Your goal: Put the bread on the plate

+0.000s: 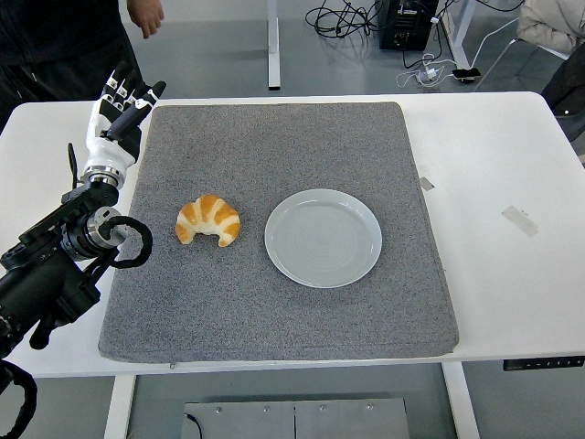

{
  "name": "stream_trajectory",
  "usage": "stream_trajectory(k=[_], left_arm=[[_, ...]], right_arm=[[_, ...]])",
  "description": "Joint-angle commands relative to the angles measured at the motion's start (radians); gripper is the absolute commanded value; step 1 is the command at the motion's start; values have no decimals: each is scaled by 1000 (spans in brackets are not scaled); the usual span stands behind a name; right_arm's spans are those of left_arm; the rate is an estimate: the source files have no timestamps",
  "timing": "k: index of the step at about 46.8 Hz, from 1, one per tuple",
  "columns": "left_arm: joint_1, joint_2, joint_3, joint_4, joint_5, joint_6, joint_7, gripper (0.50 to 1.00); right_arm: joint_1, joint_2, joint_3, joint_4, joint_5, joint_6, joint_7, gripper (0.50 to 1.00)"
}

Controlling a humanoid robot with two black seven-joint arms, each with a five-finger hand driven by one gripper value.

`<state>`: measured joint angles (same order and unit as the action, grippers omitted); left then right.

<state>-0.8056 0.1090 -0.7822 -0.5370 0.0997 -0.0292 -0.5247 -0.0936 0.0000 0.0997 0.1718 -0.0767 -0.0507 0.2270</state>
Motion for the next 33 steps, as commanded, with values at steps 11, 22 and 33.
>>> stream_trajectory(k=[11, 22, 33], left_arm=[[2, 5, 1, 0, 0, -1, -1, 974], [0, 5, 4, 0, 0, 0, -1, 974], [-13, 26, 7, -1, 2, 0, 3, 974]], right_arm=[[0, 0, 0, 0, 0, 0, 0, 1000], [0, 0, 0, 0, 0, 0, 0, 1000], [0, 0, 0, 0, 0, 0, 0, 1000]])
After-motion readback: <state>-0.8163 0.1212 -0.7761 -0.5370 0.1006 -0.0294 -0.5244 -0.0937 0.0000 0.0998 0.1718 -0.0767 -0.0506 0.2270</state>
